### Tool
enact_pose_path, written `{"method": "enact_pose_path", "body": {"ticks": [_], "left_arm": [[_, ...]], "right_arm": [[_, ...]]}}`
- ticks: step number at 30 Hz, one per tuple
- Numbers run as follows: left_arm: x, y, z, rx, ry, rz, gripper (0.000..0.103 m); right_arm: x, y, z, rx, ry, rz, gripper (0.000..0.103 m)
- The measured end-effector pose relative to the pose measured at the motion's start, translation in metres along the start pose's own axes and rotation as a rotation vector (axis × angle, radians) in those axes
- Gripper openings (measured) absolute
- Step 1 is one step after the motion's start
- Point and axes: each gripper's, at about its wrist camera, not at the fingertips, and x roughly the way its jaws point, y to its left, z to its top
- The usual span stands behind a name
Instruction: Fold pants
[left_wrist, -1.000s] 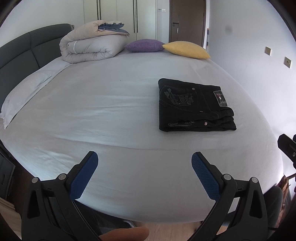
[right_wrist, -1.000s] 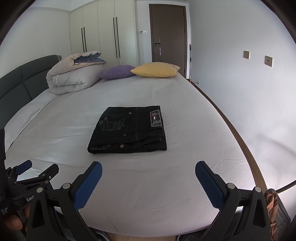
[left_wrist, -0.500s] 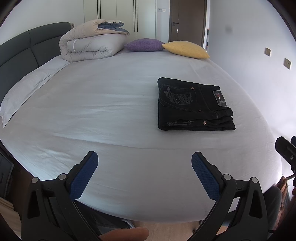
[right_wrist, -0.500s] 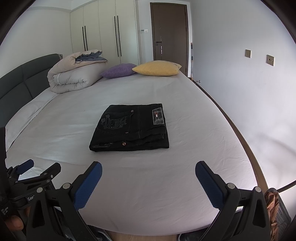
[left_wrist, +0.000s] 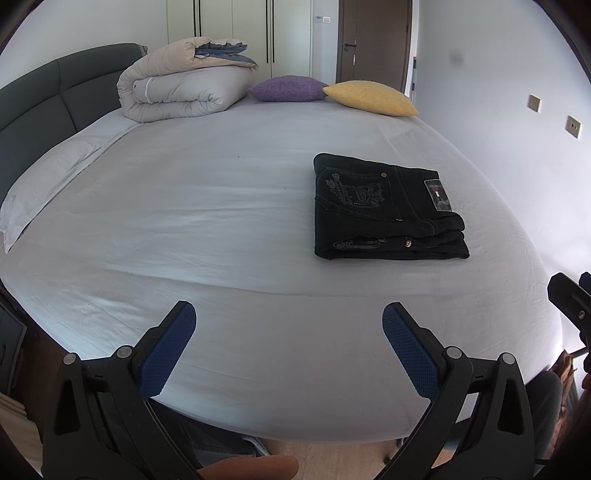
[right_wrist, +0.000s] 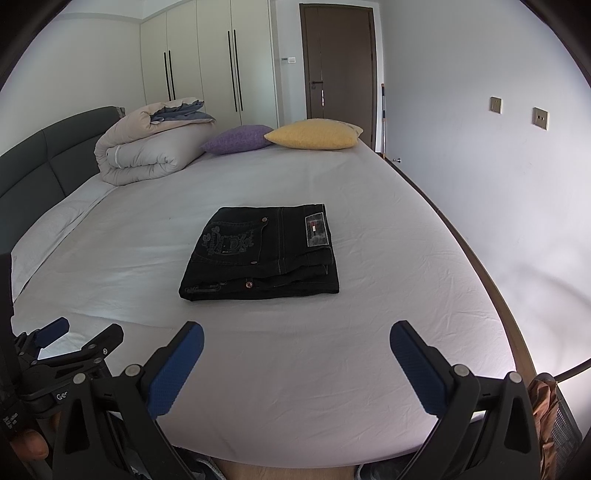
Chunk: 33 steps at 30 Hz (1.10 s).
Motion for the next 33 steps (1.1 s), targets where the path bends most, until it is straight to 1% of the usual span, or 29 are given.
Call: {"method": "enact_pose_path", "body": {"ticks": [33], "left_arm": [[0.0000, -0.0012, -0.0024, 0.001, 0.004, -0.006, 0.103]], "right_arm": [[0.0018, 0.0003, -0.0007, 0.002, 0.004, 0.004, 0.103]]}}
